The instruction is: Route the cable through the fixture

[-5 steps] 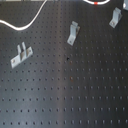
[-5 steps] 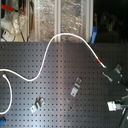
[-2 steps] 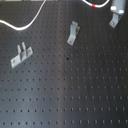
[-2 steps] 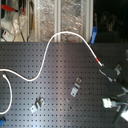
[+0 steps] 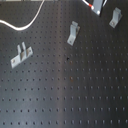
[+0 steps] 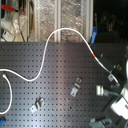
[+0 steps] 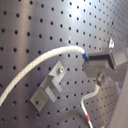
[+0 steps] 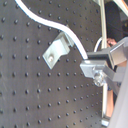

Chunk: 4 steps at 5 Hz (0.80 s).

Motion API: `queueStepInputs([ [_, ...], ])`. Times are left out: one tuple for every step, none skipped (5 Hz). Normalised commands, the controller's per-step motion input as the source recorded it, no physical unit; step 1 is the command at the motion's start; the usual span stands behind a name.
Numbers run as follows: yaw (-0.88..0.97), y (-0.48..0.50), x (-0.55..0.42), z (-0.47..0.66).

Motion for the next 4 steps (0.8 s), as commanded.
queueStepInputs([
  [0.66, -0.297, -0.289, 0.29],
  [0.63, -0.209, -0.251, 0.25],
  [0.3, -0.131, -0.197, 0.17],
  [0.31, -0.184, -0.205, 0.2],
])
